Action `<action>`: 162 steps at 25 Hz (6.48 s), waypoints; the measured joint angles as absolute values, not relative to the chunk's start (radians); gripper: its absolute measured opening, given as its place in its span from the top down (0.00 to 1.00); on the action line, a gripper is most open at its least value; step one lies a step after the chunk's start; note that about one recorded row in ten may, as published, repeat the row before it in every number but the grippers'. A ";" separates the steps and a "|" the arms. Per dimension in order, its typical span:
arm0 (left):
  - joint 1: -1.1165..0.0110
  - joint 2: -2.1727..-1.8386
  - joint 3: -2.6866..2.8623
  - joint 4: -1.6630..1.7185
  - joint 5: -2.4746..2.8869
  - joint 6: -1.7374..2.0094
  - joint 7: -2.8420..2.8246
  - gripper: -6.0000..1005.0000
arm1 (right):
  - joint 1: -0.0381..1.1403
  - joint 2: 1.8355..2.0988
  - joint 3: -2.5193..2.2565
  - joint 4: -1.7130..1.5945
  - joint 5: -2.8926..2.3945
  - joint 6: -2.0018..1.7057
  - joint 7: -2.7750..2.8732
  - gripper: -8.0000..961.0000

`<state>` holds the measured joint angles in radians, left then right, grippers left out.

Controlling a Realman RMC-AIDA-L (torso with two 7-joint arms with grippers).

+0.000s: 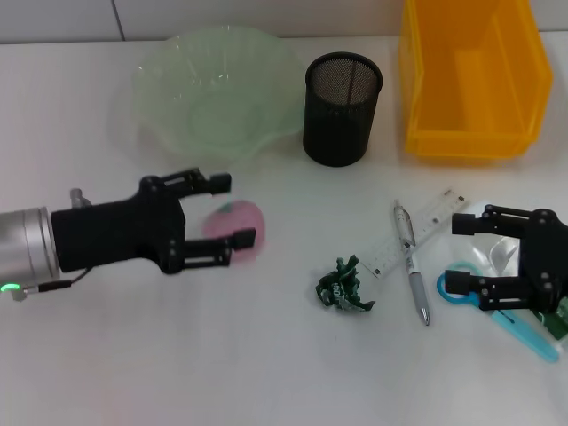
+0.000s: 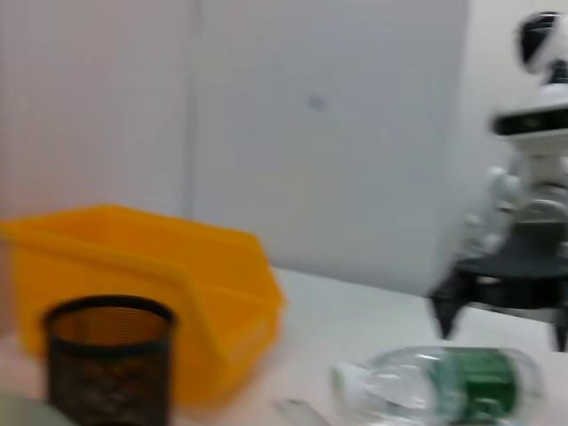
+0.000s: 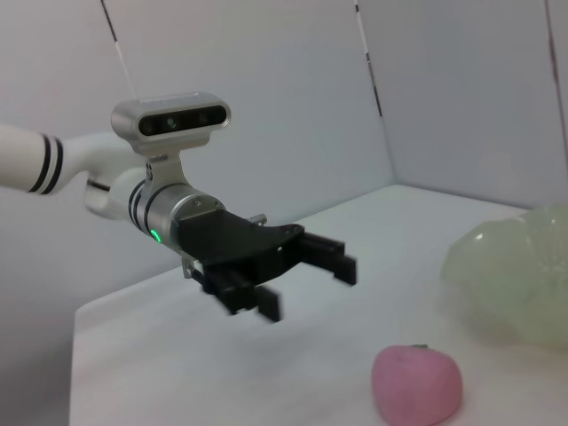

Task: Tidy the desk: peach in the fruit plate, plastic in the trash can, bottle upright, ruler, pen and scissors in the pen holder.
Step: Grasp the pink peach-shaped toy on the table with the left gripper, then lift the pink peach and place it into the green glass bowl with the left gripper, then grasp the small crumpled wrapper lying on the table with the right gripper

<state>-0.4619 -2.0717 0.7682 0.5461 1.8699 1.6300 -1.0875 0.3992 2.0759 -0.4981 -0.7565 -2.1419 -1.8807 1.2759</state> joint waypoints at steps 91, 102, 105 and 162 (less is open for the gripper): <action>-0.297 -2.061 1.004 0.535 1.482 1.614 -0.945 0.20 | 0.559 2.034 -0.874 -1.822 -2.398 -2.134 2.372 0.13; -0.295 -2.050 1.008 0.535 1.508 1.599 -0.967 0.20 | 0.536 2.084 -1.425 -1.822 -2.515 -1.857 2.309 0.13; -0.293 -2.038 1.011 0.534 1.513 1.603 -0.985 0.20 | 0.511 2.085 -1.484 -1.735 -2.448 -1.795 2.220 0.13; -0.294 -2.034 1.002 0.545 1.556 1.603 -1.040 0.20 | 0.602 2.083 -1.481 -1.458 -2.374 -1.566 2.166 0.79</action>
